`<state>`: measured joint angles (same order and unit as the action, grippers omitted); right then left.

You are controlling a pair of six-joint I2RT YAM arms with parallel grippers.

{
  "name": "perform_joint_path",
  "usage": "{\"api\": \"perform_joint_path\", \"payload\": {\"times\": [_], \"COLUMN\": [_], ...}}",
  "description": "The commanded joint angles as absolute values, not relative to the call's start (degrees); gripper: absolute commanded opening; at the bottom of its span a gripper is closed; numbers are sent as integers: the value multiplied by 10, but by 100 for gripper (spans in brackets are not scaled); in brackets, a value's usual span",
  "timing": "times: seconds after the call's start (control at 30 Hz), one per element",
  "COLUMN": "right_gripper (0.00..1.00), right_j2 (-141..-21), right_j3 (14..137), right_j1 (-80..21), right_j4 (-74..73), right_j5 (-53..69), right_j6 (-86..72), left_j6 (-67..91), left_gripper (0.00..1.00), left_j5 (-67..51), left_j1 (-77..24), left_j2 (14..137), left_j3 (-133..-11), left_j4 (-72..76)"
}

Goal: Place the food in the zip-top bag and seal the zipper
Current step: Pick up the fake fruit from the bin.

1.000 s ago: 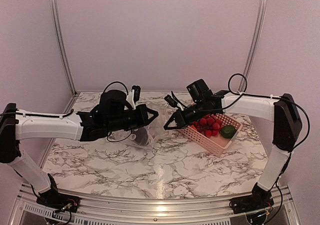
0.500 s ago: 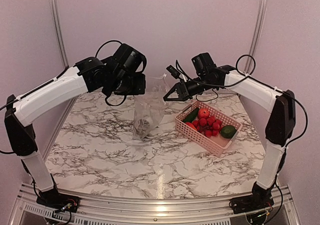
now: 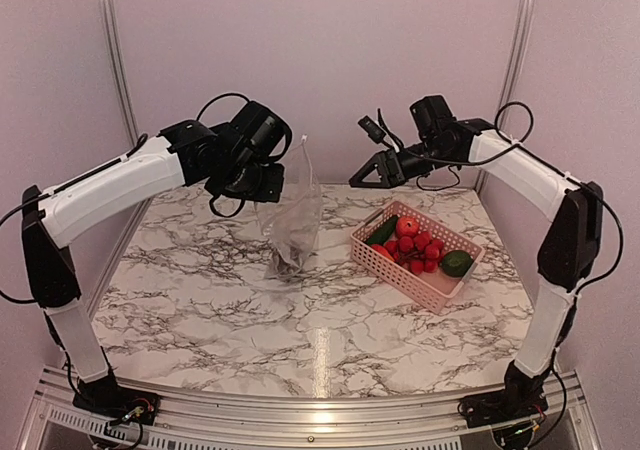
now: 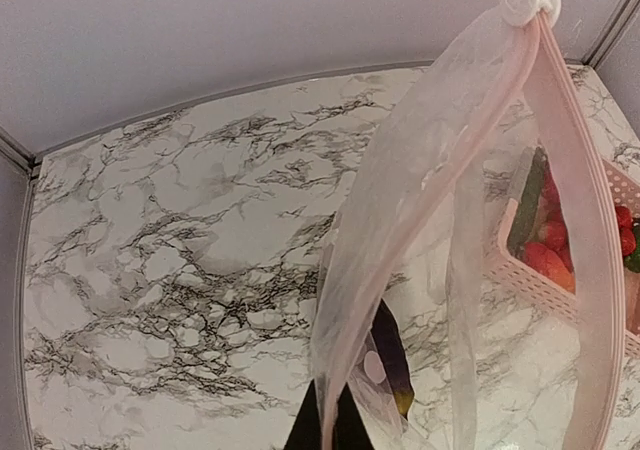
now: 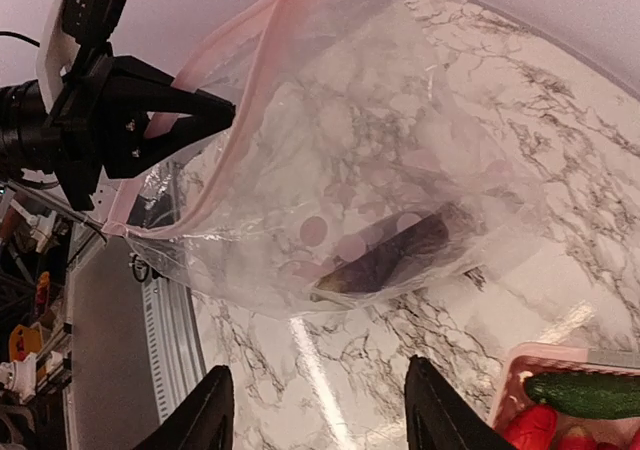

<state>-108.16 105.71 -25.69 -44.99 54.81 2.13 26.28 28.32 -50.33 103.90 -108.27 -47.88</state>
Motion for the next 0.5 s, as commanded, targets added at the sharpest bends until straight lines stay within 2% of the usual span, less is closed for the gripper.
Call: {"api": "perform_joint_path", "payload": {"times": [0.0, 0.2, 0.47], "right_gripper": [58, 58, 46], "right_j2": [-1002, -930, -936], "right_j3": [1043, 906, 852], "right_j1": [-239, -215, -153], "right_j4": [-508, -480, -521], "right_j5": [361, 217, 125], "right_j6": [184, 323, 410], "left_j6": [242, 225, 214], "left_gripper": [0, 0, 0], "left_j5": [241, 223, 193], "left_j1": [-495, -490, -484], "left_j2": [988, 962, 944], "left_j3": [-1032, -1003, -958], "left_j4": [-411, -350, -306]}}
